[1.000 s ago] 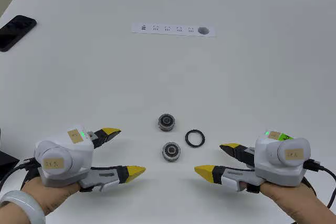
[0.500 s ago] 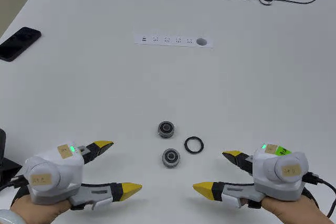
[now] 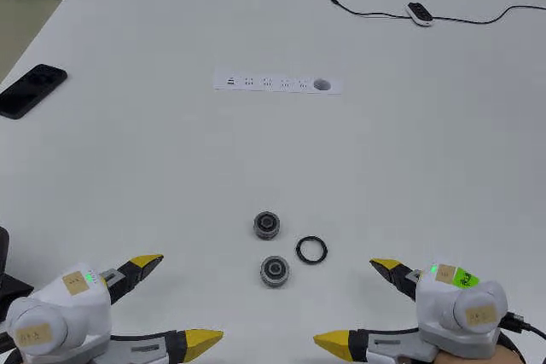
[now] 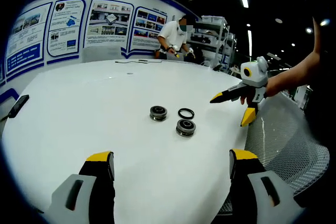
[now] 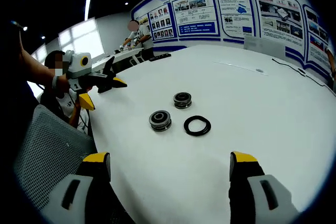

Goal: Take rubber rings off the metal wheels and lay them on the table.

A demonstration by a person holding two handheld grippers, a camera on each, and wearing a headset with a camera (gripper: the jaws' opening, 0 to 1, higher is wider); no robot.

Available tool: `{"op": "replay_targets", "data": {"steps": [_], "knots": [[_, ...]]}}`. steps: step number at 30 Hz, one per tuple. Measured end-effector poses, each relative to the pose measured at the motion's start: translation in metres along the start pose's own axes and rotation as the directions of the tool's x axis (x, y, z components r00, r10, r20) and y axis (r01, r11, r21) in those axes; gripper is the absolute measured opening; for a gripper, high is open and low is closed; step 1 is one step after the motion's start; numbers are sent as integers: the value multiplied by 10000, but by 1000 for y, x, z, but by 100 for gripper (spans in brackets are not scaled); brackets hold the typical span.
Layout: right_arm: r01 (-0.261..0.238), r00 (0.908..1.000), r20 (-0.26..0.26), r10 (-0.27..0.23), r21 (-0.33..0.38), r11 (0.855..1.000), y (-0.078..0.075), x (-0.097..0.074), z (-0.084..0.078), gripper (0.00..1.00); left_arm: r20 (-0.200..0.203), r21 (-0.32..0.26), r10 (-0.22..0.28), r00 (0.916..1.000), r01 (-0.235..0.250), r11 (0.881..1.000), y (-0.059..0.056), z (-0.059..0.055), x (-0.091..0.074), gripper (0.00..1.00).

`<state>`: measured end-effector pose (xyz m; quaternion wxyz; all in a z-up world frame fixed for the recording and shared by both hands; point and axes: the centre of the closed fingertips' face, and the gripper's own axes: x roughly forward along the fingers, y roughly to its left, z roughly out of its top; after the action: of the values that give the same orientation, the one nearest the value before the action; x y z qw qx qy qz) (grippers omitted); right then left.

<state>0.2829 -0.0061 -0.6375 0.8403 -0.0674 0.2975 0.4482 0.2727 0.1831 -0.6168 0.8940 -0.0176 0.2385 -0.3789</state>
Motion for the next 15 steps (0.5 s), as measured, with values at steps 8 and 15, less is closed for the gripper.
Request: {"op": "replay_targets", "data": {"steps": [8,15], "knots": [[167,9993,324,-160,-204,9997,-4,-5,4,99,-195,308,-381,9991,386,9988,-15,-7,1,100],[207,9992,339,-201,-193,9996,-6,-4,7,99,-94,407,-447,9990,451,9982,-16,-4,1,100]]}}
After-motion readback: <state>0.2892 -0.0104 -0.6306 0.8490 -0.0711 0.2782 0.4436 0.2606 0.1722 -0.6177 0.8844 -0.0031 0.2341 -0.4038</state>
